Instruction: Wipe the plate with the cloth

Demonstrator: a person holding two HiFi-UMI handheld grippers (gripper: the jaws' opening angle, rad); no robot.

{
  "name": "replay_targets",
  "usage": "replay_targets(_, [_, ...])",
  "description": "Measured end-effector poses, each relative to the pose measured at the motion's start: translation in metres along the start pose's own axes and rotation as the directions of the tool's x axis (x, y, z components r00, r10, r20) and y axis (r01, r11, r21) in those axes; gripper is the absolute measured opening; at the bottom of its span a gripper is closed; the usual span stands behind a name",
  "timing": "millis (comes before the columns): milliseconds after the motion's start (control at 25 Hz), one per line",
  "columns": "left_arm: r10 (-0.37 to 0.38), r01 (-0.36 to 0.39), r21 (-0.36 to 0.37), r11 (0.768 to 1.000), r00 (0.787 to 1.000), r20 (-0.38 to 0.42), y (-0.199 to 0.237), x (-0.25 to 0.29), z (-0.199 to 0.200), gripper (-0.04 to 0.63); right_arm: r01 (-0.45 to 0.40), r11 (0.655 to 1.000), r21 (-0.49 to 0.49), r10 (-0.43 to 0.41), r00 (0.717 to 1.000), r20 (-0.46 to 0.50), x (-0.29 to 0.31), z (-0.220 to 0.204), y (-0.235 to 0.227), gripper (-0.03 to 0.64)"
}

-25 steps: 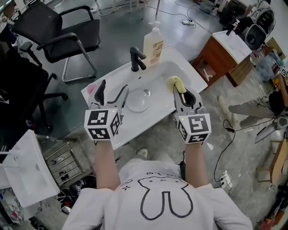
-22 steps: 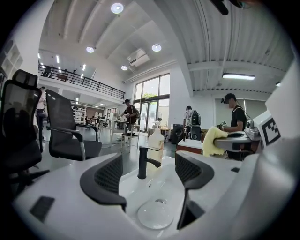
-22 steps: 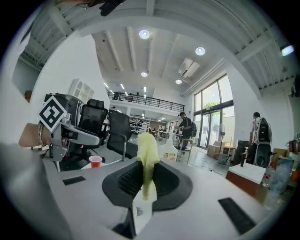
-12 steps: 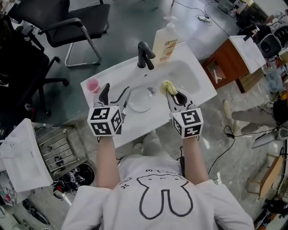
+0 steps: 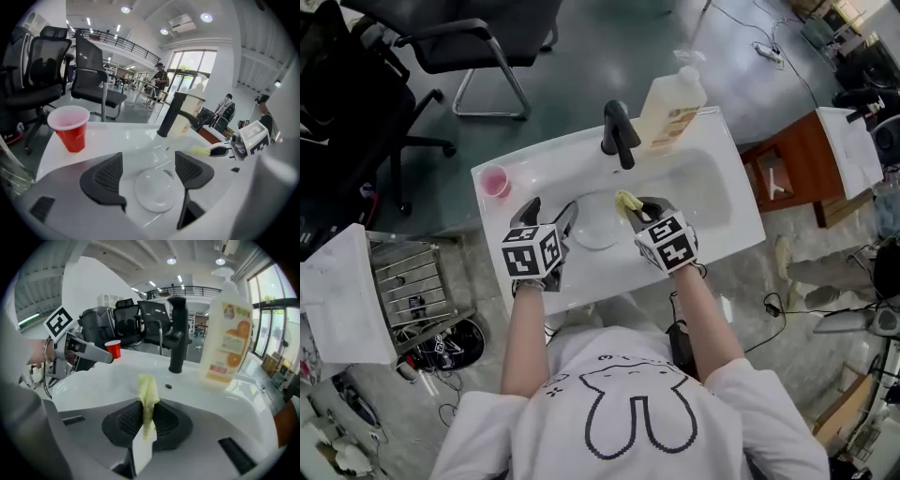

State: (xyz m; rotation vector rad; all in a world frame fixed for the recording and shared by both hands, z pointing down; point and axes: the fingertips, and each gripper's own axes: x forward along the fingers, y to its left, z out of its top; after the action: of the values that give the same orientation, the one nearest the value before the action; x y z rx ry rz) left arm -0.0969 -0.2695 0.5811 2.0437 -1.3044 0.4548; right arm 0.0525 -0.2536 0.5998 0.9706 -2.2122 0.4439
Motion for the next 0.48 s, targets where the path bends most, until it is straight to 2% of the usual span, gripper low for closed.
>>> replay_targets(80, [0.008, -0.012, -0.054, 0.998, 0.998, -0.059, 0.005, 0.009, -0.016, 0.355, -0.067, 0.997, -0.03, 0.064, 0.994, -0.092, 0.021, -0.018, 0.005, 0.048])
replay_targets(200, [0.013, -0.028, -0.118, 0.993, 0.992, -0.126, 0.01, 0.022, -0.036, 0.356, -0.143, 0.986, -0.085, 0.122, 0.969, -0.216, 0.042, -0.04, 0.008, 0.048])
replay_targets(480, [0.001, -0.062, -0.261, 0.963, 0.974, -0.227, 0.014, 0.044, -0.07, 0.355, -0.292, 0.943, -0.159, 0.213, 0.898, -0.385, 0.074, -0.079, 0.015, 0.048])
